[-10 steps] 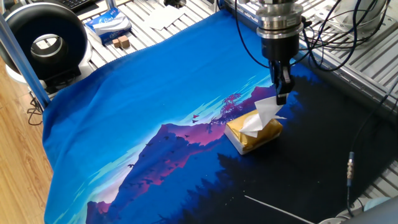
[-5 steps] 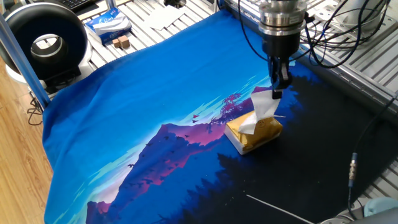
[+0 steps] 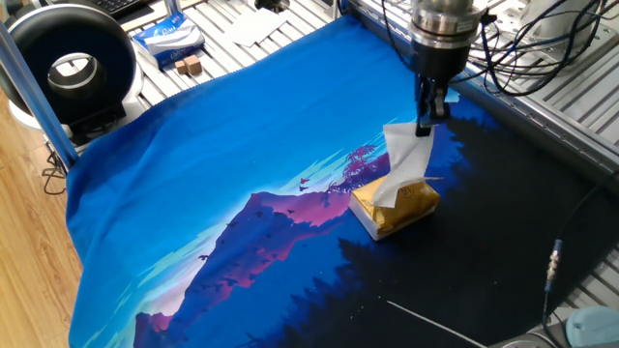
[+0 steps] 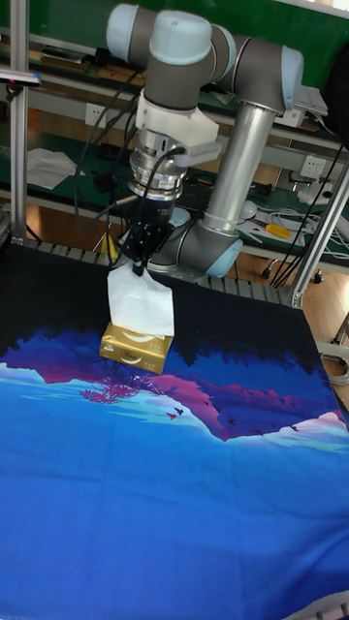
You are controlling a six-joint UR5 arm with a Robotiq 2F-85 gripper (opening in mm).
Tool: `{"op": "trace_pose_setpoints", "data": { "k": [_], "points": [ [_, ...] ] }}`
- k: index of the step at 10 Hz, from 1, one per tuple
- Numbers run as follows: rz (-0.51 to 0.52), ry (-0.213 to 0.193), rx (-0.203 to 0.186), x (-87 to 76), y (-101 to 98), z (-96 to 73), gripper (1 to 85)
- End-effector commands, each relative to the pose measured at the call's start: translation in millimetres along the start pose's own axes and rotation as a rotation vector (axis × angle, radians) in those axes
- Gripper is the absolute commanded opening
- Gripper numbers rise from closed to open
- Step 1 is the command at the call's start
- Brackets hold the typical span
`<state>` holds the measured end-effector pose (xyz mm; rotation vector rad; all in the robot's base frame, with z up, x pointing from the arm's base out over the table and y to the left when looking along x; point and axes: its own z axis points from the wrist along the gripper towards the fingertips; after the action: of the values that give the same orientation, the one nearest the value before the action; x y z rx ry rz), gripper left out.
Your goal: Pull out a napkin
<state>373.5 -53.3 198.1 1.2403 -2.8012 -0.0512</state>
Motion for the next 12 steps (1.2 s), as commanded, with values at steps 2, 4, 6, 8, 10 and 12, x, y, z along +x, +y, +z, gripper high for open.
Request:
{"op": "trace_pose_setpoints", "data": {
  "k": [2, 4, 6, 8, 10, 12],
  "points": [
    [0.019, 0.007, 0.08, 8.2, -13.6, -9.3, 1.0],
    [0.01, 0.071, 0.157, 25.5, -30.8, -14.6, 1.0],
    [0.008, 0.081, 0.22, 29.6, -46.1, -19.5, 1.0],
    [0.008, 0.101, 0.31, 35.3, -70.3, -26.3, 1.0],
    [0.005, 0.118, 0.376, 38.5, -87.4, -31.7, 1.0],
    [-0.029, 0.096, 0.455, 23.8, -117.7, -31.5, 1.0]
  ]
}}
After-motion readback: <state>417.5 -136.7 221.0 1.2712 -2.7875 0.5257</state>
